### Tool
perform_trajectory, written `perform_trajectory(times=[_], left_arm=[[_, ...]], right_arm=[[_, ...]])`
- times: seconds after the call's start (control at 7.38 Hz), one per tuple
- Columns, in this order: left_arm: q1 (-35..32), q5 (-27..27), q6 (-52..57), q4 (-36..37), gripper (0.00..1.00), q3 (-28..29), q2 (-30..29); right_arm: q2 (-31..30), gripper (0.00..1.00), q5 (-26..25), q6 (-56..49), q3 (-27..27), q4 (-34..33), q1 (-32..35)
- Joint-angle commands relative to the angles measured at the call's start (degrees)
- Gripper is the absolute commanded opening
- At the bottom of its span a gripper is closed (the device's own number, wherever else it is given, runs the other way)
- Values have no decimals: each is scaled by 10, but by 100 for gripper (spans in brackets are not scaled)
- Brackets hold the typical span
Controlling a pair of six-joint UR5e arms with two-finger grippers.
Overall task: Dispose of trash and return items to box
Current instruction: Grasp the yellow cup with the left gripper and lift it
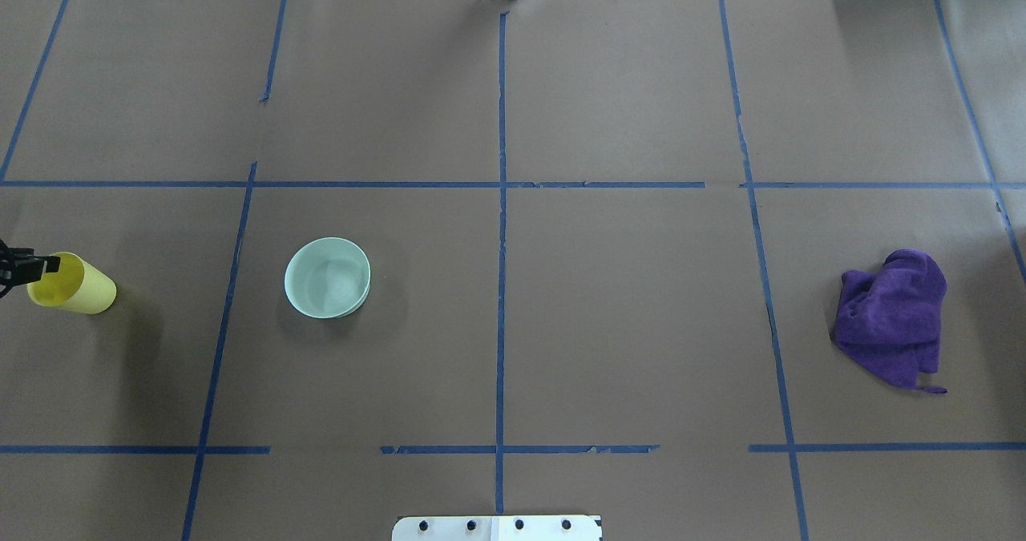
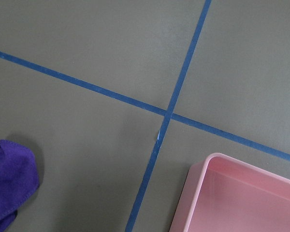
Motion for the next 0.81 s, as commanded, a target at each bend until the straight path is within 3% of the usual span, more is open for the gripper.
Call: perform_trajectory(times=[0.0,0.27,0.41,0.68], left_arm=[[19,28,5,-1,0,0,5],[7,-3,63,0,0,-20,10],[-21,-64,118,1,0,-21,19],[-165,-209,268,28,0,-19,20]], right_arm=[[0,100,2,16,0,1,0],[0,100,2,24,0,1,0],[1,100,2,24,0,1,0],[0,100,2,24,0,1,0]])
